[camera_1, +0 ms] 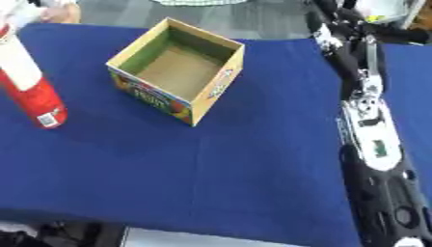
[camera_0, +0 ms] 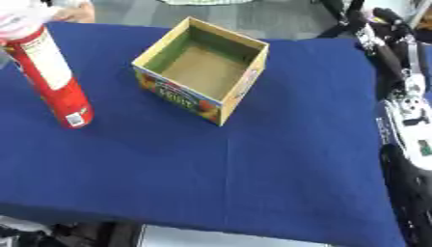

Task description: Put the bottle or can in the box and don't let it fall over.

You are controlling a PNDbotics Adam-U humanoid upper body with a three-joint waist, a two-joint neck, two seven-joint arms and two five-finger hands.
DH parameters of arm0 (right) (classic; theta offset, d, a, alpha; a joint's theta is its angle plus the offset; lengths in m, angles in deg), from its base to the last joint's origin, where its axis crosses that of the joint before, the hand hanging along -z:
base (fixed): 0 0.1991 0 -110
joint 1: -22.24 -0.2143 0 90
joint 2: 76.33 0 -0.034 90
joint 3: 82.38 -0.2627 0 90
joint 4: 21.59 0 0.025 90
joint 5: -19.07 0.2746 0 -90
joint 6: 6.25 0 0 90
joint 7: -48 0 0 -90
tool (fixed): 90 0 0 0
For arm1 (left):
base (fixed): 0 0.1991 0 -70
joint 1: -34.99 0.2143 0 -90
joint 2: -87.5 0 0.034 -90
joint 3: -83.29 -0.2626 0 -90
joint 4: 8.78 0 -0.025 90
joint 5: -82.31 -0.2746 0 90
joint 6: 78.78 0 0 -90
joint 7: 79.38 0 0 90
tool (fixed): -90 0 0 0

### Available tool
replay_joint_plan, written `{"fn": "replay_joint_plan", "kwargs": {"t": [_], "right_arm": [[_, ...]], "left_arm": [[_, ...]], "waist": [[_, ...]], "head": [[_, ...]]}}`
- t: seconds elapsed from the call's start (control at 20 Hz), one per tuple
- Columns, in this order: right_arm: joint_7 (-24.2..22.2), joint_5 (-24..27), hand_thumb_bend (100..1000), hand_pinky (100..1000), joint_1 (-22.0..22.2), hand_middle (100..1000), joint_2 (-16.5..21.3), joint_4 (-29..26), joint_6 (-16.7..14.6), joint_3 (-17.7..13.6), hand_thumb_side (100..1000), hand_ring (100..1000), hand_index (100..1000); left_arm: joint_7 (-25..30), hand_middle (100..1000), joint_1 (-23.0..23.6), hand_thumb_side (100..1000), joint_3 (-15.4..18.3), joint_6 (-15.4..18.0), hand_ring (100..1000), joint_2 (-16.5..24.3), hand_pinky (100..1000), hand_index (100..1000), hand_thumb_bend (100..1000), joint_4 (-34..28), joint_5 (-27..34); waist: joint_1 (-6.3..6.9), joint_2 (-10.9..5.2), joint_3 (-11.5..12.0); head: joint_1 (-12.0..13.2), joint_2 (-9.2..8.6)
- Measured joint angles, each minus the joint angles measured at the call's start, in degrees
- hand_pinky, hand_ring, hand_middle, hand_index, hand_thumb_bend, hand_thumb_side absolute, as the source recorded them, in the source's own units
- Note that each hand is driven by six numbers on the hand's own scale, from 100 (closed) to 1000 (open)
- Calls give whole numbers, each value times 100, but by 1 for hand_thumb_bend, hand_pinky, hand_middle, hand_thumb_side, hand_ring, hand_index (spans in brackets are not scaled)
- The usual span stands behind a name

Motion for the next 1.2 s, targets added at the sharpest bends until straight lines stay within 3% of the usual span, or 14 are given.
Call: {"fn": "replay_joint_plan", "kwargs": {"t": [0.75,1.2], "right_arm": [[-18,32,671,751,0,1000,0,4,5,1,426,957,807],[-53,34,671,752,0,1000,0,15,1,9,424,957,807]], "left_arm": [[431,762,-268,310,14,-40,983,159,1000,862,809,836,-97],[626,765,-655,304,-200,46,984,429,1000,866,794,1299,-277]], "waist": [[-19,1,-4],[-41,2,-8]], "head": [[17,0],[86,0]]}}
